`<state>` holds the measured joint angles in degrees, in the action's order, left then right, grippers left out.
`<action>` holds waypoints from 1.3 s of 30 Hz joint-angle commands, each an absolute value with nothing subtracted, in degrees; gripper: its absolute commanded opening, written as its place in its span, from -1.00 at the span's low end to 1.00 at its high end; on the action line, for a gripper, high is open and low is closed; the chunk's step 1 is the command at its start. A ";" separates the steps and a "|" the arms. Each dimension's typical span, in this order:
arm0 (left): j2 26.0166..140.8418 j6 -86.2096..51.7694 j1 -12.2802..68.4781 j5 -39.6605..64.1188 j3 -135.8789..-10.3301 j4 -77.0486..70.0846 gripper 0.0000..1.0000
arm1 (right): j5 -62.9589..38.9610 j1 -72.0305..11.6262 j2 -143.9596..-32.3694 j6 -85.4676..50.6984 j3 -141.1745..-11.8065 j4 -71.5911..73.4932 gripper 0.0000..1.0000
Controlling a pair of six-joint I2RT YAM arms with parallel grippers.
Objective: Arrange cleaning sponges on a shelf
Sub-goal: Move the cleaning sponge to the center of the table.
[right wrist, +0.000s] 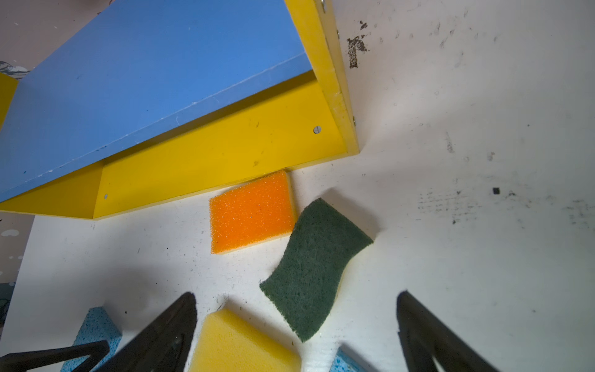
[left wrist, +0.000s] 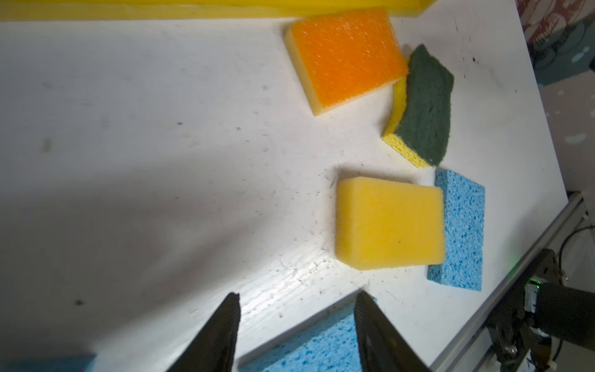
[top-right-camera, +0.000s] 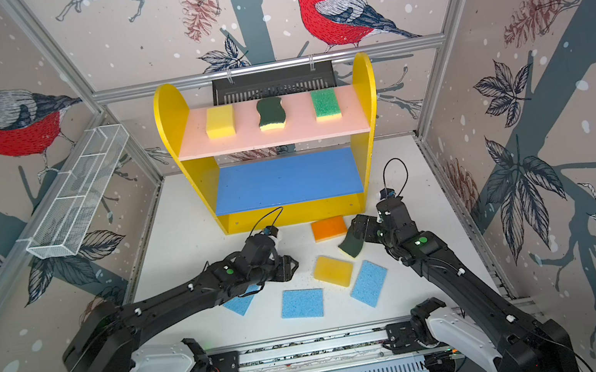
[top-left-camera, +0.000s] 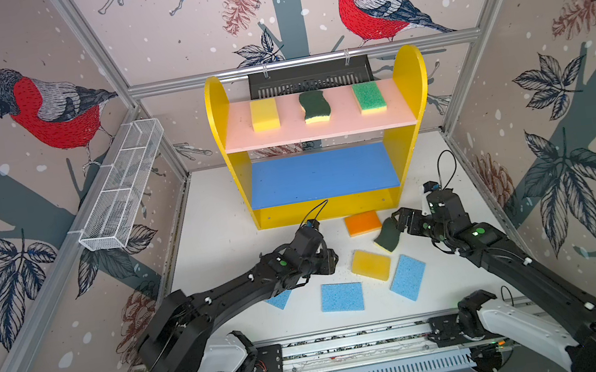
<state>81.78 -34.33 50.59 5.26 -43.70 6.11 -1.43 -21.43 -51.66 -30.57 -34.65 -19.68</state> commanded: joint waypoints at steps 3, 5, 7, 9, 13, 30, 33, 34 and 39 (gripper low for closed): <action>91.82 -31.79 52.45 10.60 -50.98 2.00 0.14 | -2.55 -20.79 -49.70 -31.64 -33.16 -18.76 0.93; 94.60 -31.51 52.84 12.57 -52.36 0.89 0.14 | -2.50 -20.57 -48.98 -31.58 -32.83 -18.98 0.94; 96.61 -31.46 53.09 12.83 -53.60 1.15 0.14 | -2.42 -20.35 -48.45 -31.48 -32.65 -19.37 0.94; 98.36 -31.15 53.09 12.92 -54.83 2.36 0.14 | -2.39 -20.09 -47.92 -31.41 -32.39 -19.80 0.94; 101.07 -30.21 53.17 15.70 -55.77 2.19 0.14 | -2.37 -19.53 -47.04 -31.50 -31.08 -19.44 0.94; 103.10 -32.49 52.83 10.87 -56.80 6.24 -0.64 | -4.22 -17.74 -47.46 -31.03 -30.41 -18.41 0.95; 100.93 -34.84 51.67 9.38 -54.52 5.36 -0.79 | -4.56 -17.64 -47.48 -31.19 -30.41 -18.20 0.95; 100.14 -35.43 51.15 9.00 -53.71 5.00 -0.84 | -4.65 -17.62 -47.49 -31.22 -30.37 -18.06 0.95; 94.40 -38.77 48.82 4.83 -49.28 4.63 -0.98 | -4.93 -17.55 -47.72 -31.30 -30.41 -17.58 0.95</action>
